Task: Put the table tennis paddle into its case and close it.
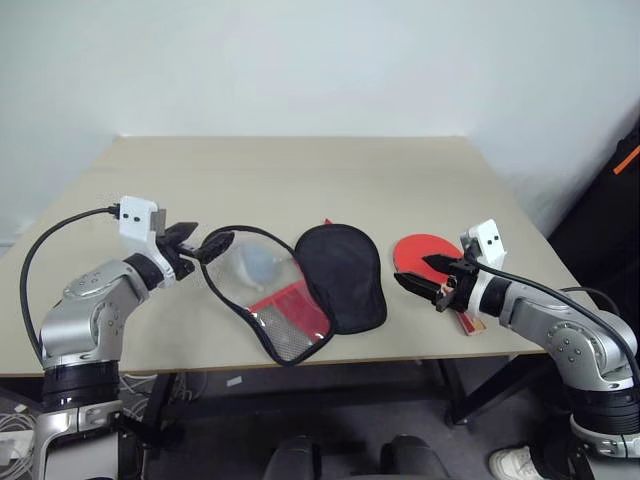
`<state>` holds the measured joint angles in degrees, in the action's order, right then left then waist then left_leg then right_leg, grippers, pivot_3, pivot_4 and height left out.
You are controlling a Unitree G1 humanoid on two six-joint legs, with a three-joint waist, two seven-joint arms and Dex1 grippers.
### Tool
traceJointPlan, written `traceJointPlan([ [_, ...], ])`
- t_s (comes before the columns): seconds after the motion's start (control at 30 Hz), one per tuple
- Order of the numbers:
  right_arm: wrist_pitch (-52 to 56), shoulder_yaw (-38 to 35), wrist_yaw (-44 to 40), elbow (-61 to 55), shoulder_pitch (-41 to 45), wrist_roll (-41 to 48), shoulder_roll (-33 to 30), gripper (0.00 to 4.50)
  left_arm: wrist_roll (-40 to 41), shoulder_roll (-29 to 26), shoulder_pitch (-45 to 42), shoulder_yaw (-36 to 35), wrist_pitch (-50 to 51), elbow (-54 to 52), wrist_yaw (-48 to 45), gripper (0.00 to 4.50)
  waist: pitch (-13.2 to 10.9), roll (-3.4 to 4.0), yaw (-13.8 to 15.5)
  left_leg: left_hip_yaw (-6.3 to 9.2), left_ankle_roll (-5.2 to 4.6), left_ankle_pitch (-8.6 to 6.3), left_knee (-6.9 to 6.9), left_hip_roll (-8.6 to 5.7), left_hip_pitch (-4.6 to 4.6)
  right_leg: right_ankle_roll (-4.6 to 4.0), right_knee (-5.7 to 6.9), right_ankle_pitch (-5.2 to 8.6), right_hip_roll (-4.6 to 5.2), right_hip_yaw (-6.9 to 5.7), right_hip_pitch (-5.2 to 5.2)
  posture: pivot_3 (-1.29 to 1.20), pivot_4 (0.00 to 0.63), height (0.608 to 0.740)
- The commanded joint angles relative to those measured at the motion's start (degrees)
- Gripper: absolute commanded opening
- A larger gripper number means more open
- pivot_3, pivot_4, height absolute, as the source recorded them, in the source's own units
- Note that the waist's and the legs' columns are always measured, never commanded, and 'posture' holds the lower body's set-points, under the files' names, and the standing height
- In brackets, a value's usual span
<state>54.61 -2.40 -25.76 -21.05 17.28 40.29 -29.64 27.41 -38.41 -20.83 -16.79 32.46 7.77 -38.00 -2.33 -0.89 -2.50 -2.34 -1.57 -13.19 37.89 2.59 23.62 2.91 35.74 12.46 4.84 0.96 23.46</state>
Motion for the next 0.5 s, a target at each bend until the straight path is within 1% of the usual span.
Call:
traceJointPlan([
  [0.03, -0.6, -1.3, 0.2, -1.9, 0.1, -0.1, 0.1, 4.50, -0.5, -0.9, -1.0, -0.6, -1.1, -0.7, -0.3, 4.46, 0.0, 0.00, 0.0, 0.00, 0.00, 0.00, 0.00, 0.00, 0.00, 0.00, 0.00, 0.00, 0.00, 0.00, 0.00, 0.00, 0.000, 0.740],
  [0.27, -0.9, -1.0, 0.2, -1.5, -0.1, -0.2, 0.9, 4.50, -0.5, -1.1, -1.2, -0.5, -0.5, -1.3, 0.0, 4.46, 0.0, 0.00, 0.0, 0.00, 0.00, 0.00, 0.00, 0.00, 0.00, 0.01, 0.00, 0.00, 0.00, 0.00, 0.00, 0.00, 0.000, 0.740],
  [0.43, -1.5, -0.7, -0.8, -0.1, 0.1, -0.8, 0.7, 4.50, 0.0, -1.5, 0.5, -1.2, 0.8, -3.7, 0.2, 4.46, 0.0, 0.00, 0.0, 0.00, 0.00, 0.00, 0.00, 0.00, 0.00, 0.03, 0.00, -0.02, 0.00, 0.00, 0.00, 0.00, 0.000, 0.740],
  [0.5, -1.9, -1.1, -0.5, 0.5, 0.4, -1.6, 0.5, 4.50, -0.2, -1.5, 0.3, -1.2, 0.3, -2.5, 0.0, 4.46, 0.0, 0.01, 0.0, -0.01, 0.00, 0.00, -0.01, 0.00, 0.00, 0.02, 0.00, -0.01, 0.00, 0.00, 0.01, 0.00, 0.000, 0.740],
])
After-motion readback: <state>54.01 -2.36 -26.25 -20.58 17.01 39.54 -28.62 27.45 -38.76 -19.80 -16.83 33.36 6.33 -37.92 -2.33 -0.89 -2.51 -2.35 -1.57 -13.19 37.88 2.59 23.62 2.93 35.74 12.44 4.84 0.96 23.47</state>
